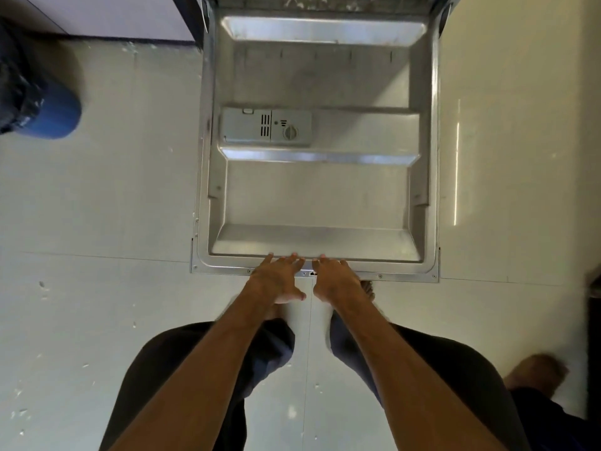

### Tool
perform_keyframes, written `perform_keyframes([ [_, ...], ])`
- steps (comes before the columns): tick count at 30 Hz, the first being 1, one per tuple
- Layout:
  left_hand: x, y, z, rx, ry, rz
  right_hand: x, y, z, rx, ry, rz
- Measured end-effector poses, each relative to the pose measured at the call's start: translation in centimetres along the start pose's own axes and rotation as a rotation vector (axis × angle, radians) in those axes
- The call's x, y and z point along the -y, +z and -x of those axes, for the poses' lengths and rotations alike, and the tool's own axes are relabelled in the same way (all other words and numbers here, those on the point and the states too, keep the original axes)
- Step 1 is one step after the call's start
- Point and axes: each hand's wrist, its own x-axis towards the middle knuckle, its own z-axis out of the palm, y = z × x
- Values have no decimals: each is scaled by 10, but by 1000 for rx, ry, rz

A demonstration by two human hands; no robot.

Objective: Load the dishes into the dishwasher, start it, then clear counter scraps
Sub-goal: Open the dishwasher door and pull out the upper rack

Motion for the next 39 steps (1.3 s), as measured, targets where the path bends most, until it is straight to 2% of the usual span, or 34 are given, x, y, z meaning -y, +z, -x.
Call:
perform_keyframes([
  [12,0,15,-31,143,-70,-35,5,6,-29,34,12,98],
  [15,1,2,-27,179,-65,-25,11,-6,-30,53,10,122],
  [17,-5,-17,-22,137,-68,-8,15,-17,-33,58,0,130],
  [20,-13,-44,-25,-49,-118,-108,17,-36,-43,75,26,92],
  [24,-6,-96,-55,-347,-223,-98,6,-85,-68,-37,43,-27],
  [27,10,-150,-83,-643,-249,14,-5,-138,-91,-262,25,-105],
  [30,27,-209,-102,-868,-250,58,-17,-196,-120,-511,0,-122],
  [36,62,-359,-131,-1248,-177,-98,-38,-340,-160,-986,-105,44],
  [39,75,-421,-144,-1305,-194,-180,-41,-405,-168,-1118,-79,135],
])
